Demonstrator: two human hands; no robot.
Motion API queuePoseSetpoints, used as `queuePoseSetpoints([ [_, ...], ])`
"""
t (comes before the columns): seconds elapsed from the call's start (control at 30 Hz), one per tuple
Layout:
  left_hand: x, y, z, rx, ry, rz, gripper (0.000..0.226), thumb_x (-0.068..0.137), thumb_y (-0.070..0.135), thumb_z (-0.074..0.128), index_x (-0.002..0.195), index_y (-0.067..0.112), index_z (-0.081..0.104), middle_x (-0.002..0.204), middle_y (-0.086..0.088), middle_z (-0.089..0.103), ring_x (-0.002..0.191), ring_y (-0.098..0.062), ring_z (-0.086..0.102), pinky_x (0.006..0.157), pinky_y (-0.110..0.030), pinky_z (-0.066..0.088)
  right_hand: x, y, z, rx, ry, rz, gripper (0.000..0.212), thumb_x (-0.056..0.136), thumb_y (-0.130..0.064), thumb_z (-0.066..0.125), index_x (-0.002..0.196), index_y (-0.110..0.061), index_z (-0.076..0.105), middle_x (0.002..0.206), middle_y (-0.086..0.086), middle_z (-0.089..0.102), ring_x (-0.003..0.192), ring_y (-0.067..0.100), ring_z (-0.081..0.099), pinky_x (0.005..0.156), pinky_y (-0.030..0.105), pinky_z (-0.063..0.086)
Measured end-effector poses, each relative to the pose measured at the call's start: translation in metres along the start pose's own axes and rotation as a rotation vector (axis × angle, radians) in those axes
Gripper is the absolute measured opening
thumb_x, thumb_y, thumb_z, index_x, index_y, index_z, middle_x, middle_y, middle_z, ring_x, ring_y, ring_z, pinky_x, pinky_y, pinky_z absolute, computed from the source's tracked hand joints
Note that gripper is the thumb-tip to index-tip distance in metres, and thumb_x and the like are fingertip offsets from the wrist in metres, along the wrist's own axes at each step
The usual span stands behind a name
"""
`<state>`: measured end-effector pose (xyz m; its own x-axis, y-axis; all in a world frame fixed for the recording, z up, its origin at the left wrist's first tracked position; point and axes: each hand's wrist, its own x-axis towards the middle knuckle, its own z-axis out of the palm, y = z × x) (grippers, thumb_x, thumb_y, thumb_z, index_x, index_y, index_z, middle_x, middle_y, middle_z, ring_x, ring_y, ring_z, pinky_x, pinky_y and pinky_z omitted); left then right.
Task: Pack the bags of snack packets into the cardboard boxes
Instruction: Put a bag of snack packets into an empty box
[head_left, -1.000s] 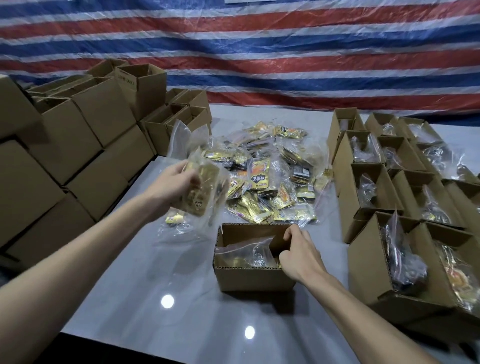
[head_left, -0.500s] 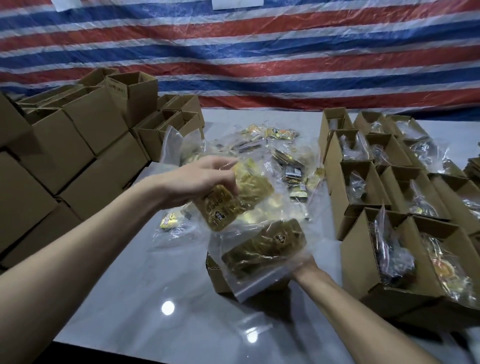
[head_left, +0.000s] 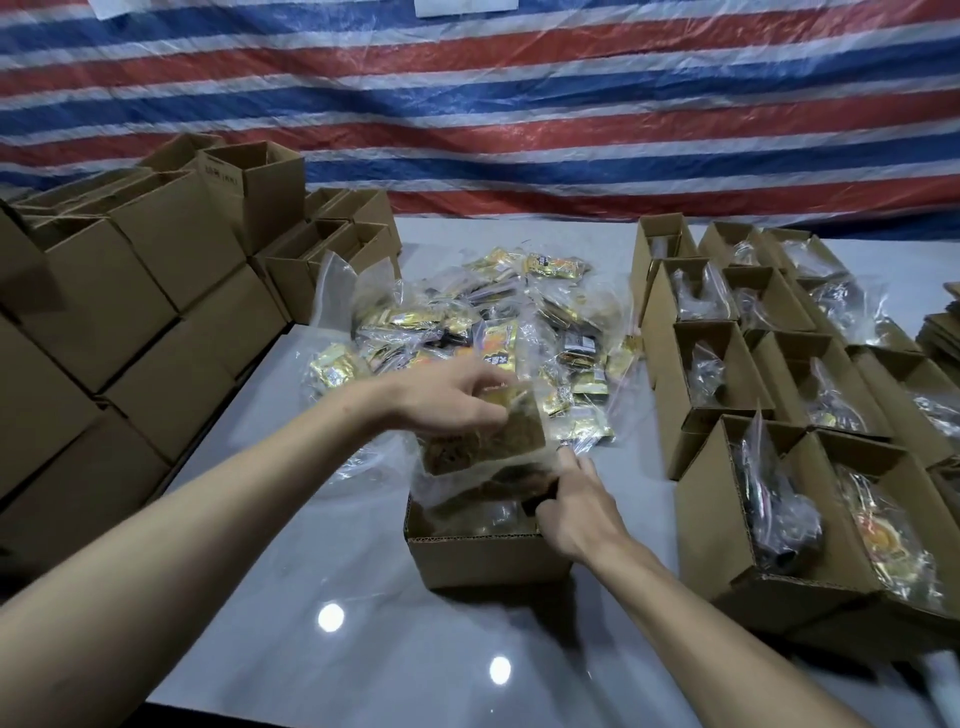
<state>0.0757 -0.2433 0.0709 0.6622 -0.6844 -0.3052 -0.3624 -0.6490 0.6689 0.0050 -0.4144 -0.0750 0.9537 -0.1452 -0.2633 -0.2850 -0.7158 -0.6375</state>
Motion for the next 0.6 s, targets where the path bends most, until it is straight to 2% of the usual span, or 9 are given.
queuePoseSetpoints([
  [0.1, 0.016, -0.017, 0.021, 0.139, -0.011, -0.056, 0.010, 0.093, 0.008, 0.052, 0.095, 0.015, 0.059, 0.088, -0.010, 0.062, 0.081, -0.023, 0.056, 0.071, -0.038, 0.051, -0.001, -0.002, 0.000, -0.013, 0.008, 0.006, 0.028, 0.073, -0.008, 0.047, 0.093, -0.025, 0.038, 0.108, -0.004, 0.039, 0.080, 0.026, 0.050, 0.073, 0.038, 0.043],
  [0.17, 0.024, -0.030, 0.040, 0.224, -0.025, -0.090, 0.020, 0.092, 0.010, 0.054, 0.081, 0.026, 0.048, 0.078, 0.002, 0.053, 0.080, -0.022, 0.052, 0.067, -0.030, 0.043, -0.001, -0.002, 0.000, -0.022, 0.002, 0.011, 0.031, 0.072, -0.007, 0.046, 0.096, -0.025, 0.038, 0.110, -0.004, 0.038, 0.083, 0.027, 0.050, 0.073, 0.037, 0.042],
  [0.2, 0.028, -0.036, 0.051, 0.291, -0.020, -0.104, 0.018, 0.092, 0.014, 0.054, 0.081, 0.026, 0.047, 0.081, 0.003, 0.055, 0.082, -0.022, 0.054, 0.068, -0.030, 0.041, -0.001, -0.002, 0.000, -0.022, -0.002, 0.008, 0.032, 0.072, -0.007, 0.046, 0.097, -0.025, 0.039, 0.111, -0.004, 0.038, 0.083, 0.027, 0.050, 0.073, 0.037, 0.041],
  [0.27, 0.032, -0.046, 0.073, 0.466, 0.021, -0.116, 0.008, 0.090, 0.021, 0.055, 0.094, 0.027, 0.055, 0.095, -0.001, 0.063, 0.093, -0.026, 0.059, 0.070, -0.031, 0.042, 0.001, -0.002, 0.000, -0.023, -0.001, 0.009, 0.031, 0.075, -0.008, 0.048, 0.099, -0.025, 0.040, 0.114, -0.003, 0.039, 0.085, 0.027, 0.051, 0.074, 0.037, 0.041],
  [0.33, 0.035, -0.053, 0.091, 0.624, 0.048, -0.111, 0.026, 0.089, 0.025, 0.056, 0.114, 0.028, 0.062, 0.113, -0.003, 0.063, 0.108, -0.027, 0.058, 0.079, -0.034, 0.043, 0.003, -0.003, 0.000, -0.019, 0.009, 0.026, 0.029, 0.077, -0.010, 0.049, 0.101, -0.025, 0.041, 0.115, -0.003, 0.040, 0.088, 0.028, 0.051, 0.077, 0.036, 0.042],
  [0.4, 0.036, -0.060, 0.101, 0.669, 0.021, -0.132, 0.036, 0.091, 0.042, 0.058, 0.123, 0.029, 0.064, 0.116, -0.005, 0.057, 0.115, -0.026, 0.053, 0.090, -0.037, 0.040, 0.003, -0.004, 0.002, -0.033, 0.013, 0.027, 0.029, 0.078, -0.011, 0.049, 0.102, -0.025, 0.040, 0.114, -0.003, 0.039, 0.088, 0.027, 0.050, 0.077, 0.035, 0.041],
  [0.5, 0.036, -0.066, 0.102, 0.600, -0.022, -0.189, 0.053, 0.087, 0.069, 0.053, 0.111, 0.026, 0.072, 0.102, -0.002, 0.047, 0.111, -0.024, 0.048, 0.091, -0.037, 0.033, 0.003, -0.002, 0.003, -0.038, 0.012, 0.016, 0.033, 0.077, -0.009, 0.049, 0.104, -0.026, 0.040, 0.116, -0.004, 0.039, 0.090, 0.028, 0.050, 0.078, 0.035, 0.041],
  [0.53, 0.035, -0.066, 0.102, 0.575, -0.039, -0.215, 0.059, 0.085, 0.073, 0.050, 0.102, 0.022, 0.073, 0.099, -0.002, 0.045, 0.109, -0.024, 0.048, 0.089, -0.036, 0.033, 0.003, -0.002, 0.003, -0.037, 0.010, 0.017, 0.034, 0.076, -0.009, 0.050, 0.105, -0.026, 0.040, 0.116, -0.004, 0.039, 0.091, 0.028, 0.049, 0.078, 0.035, 0.041],
  [0.6, 0.035, -0.063, 0.102, 0.496, -0.087, -0.256, 0.060, 0.087, 0.072, 0.048, 0.082, 0.015, 0.063, 0.097, -0.007, 0.048, 0.107, -0.027, 0.050, 0.084, -0.035, 0.036, 0.004, -0.002, 0.002, -0.038, 0.006, 0.024, 0.035, 0.075, -0.009, 0.051, 0.104, -0.025, 0.040, 0.115, -0.004, 0.039, 0.091, 0.028, 0.049, 0.078, 0.035, 0.040],
])
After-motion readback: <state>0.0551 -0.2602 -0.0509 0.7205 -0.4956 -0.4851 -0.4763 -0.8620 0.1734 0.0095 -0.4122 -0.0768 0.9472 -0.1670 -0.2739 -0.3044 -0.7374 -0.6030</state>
